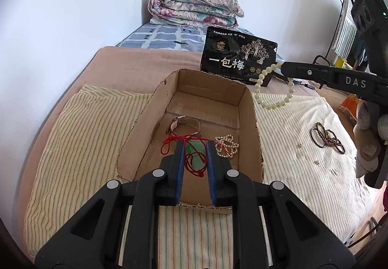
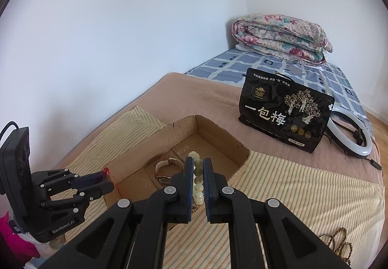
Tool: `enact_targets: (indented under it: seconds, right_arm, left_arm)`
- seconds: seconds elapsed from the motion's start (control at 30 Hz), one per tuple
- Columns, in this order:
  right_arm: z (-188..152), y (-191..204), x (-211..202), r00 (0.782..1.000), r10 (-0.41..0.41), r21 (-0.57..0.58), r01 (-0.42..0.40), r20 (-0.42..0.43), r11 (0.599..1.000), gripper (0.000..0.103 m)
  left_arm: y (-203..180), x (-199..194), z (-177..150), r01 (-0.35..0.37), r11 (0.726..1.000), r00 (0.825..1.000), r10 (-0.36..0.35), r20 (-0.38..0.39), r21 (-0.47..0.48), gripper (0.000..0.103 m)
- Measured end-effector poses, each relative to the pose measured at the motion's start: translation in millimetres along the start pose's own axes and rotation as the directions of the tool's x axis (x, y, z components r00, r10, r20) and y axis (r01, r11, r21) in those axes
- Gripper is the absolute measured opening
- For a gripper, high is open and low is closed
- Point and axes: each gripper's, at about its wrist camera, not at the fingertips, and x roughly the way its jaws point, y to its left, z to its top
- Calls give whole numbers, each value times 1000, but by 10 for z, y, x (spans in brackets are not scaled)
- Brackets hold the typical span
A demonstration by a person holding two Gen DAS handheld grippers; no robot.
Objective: Organize jewelry
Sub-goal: 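Carry the pendant with the left tool and bracelet with the right tool over the box, then open the right tool over the box while the left tool releases the pendant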
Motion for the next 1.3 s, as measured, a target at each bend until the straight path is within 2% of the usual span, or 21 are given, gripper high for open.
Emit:
enact_targets:
  seconds: [0.37,0.8,0.87,0.9,0.93,0.97,1.0,1.03,1.07,1.1,1.3]
  right_arm:
    - [69,-4,429,999,1,0,-1,-38,1000,5]
    - [76,-39,581,999,-1,21,2,-40,1000,8]
    - [78,-59,561,1000,-13,33,14,-28,999,27]
    - [77,-72,545,1000,-24,40,24,-18,999,41]
    - [79,-87,532,1000,-27,48,28,-11,998,48]
    - [80,-100,519,1000,-27,53,27,-7,998,49]
    - [86,-111,511,1000,-30,58,31,-5,998,55]
    - [87,-118,502,999,-40,61,40,-4,997,65]
    - [85,-122,490,999,-52,63,51,2,997,71]
    - [81,-126,474,998,-57,65,57,8,996,79]
    - [80,-147,383,996,-80,79,78,28,994,96]
  left_arm:
    - [-76,171,-37,18,1000,1000,-18,-25,11,15]
    - [-166,195,-35,39,999,999,-38,-29,35,16]
    - [-190,194,-36,38,998,999,-37,-30,40,16]
    - [-191,192,-38,40,998,999,-39,-29,40,16]
    - [-195,190,-38,41,998,999,-40,-27,41,16]
    - [-202,190,-39,37,998,999,-36,-25,43,19]
    - [-209,189,-40,30,999,999,-29,-23,44,32]
    - [-211,183,-44,26,999,1000,-25,-18,43,39]
    - [-212,173,-48,26,999,1000,-25,-11,42,44]
    - [-211,169,-46,24,999,1000,-24,-9,41,44]
    - [-208,147,-52,14,999,1000,-14,-15,34,44]
